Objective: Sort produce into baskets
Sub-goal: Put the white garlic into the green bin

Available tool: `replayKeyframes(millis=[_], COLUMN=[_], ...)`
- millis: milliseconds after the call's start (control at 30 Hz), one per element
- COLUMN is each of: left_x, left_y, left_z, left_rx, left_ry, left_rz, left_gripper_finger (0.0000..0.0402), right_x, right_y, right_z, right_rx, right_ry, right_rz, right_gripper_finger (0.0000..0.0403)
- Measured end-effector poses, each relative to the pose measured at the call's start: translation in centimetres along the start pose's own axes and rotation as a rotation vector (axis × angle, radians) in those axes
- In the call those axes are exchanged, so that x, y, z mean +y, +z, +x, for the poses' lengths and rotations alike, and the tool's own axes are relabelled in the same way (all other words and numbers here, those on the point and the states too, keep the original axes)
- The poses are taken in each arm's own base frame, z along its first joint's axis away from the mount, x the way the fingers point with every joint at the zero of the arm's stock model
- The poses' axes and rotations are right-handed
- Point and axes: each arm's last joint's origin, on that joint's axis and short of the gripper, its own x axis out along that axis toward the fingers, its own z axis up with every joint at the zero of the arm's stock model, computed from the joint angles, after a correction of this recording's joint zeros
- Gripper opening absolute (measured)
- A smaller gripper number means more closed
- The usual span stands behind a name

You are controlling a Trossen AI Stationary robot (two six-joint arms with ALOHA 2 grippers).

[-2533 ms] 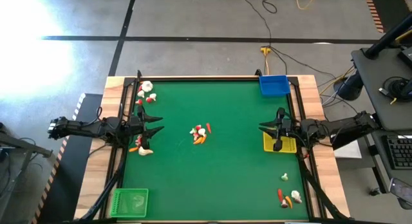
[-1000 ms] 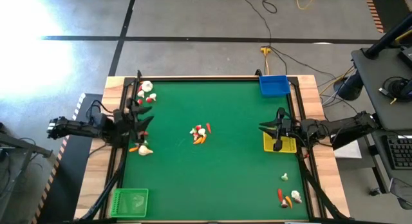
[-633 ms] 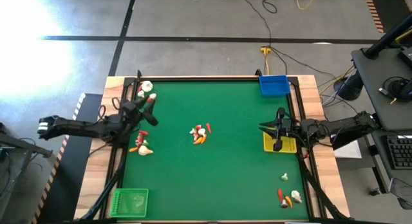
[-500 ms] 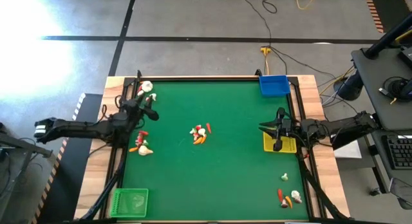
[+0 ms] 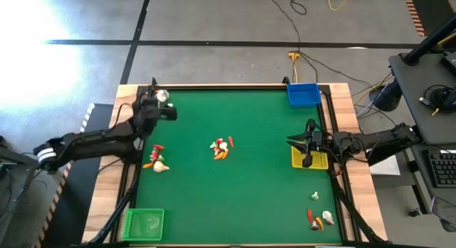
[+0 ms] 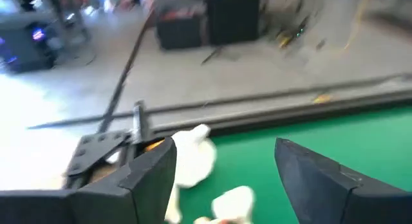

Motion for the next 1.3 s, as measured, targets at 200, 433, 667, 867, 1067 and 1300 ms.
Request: replayKeyframes(millis=[200,433,667,867,1067,1300], left_x=[-0.7,-1.2,-1.6,-1.6,-2.5,-2.9], left_y=[1.5,3.0,4.9,5.0,5.2,4.7], left_z=[2.2,5.3,8.4,11.1,13.0,14.4], left_rx=[0.195,0.354,0.486,0.631,0.658,0.687], left_ry=[0.056,0.131,0.196,0.163,0.166,0.191], left_rz=[0.098,0.177,0.301,0.286,0.293,0.295], left_gripper_finger=[0.0249,0.0249,0.0249,0.0246,0.0229,0.0188], right_x=[0.0,0.0,0.0,0.0,0.0,0.0], right_y=[0.0,0.0,0.0,0.0,0.0,0.0], right_z=[0.0,0.0,0.0,0.0,0.0,0.0], right_rx=[0.0,0.0,0.0,0.0,0.0,0.0], right_ry=[0.0,0.0,0.0,0.0,0.0,0.0], right_rz=[0.0,0.0,0.0,0.0,0.0,0.0], right_gripper_finger=[0.0068,0.0068,0.0068,0.0068,0.0068,0.0068])
